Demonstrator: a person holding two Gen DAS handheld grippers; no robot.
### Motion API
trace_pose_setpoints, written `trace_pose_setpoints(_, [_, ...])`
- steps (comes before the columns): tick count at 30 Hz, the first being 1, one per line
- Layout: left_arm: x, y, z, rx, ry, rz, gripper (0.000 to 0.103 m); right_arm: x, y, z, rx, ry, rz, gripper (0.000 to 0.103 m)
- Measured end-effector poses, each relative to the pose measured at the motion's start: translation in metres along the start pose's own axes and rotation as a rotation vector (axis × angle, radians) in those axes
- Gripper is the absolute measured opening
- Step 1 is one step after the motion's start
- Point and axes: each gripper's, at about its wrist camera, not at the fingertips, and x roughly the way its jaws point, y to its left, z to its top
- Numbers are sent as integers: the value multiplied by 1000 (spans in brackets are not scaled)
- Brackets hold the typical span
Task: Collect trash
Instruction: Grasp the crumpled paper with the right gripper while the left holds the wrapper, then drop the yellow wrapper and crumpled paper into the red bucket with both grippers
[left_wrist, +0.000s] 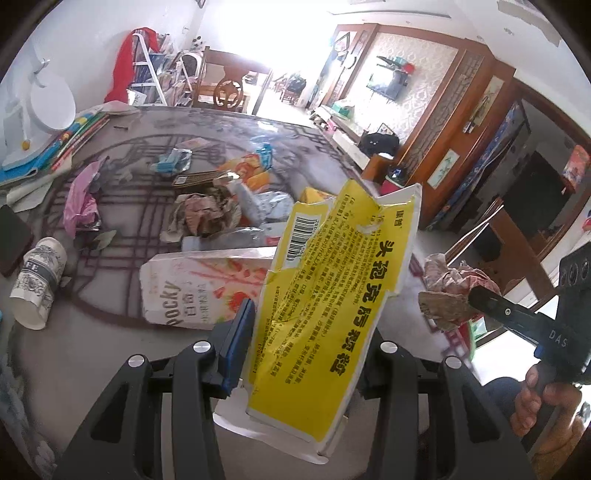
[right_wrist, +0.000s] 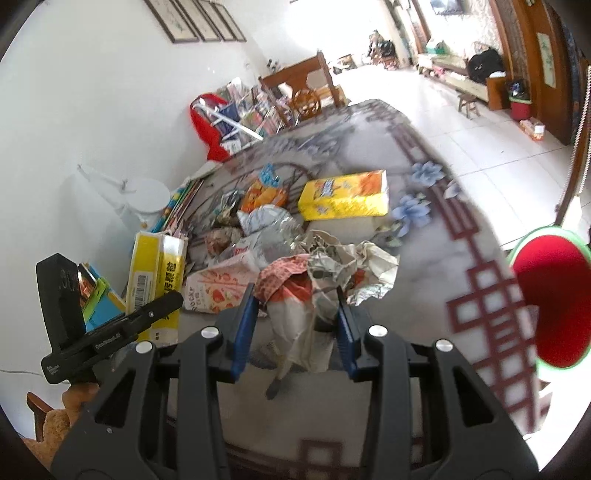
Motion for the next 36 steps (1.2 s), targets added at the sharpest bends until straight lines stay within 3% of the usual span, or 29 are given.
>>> trace_pose_setpoints(16, [19,-73,17,67,22,-132,43,-51,-52,2,86,-104,-80,38])
trace_pose_setpoints(24, [49,-128,20,128,73,-205,43,-76,-90,1,162,-147,-83,38])
trace_pose_setpoints(30, [81,-173,21,179,121,-258,43,-99,-129,3,197,-192,-176,38])
trace_pose_setpoints(36, [119,-209,21,207,184,-303,43,-111,-180,-11,308,-216,-245,38])
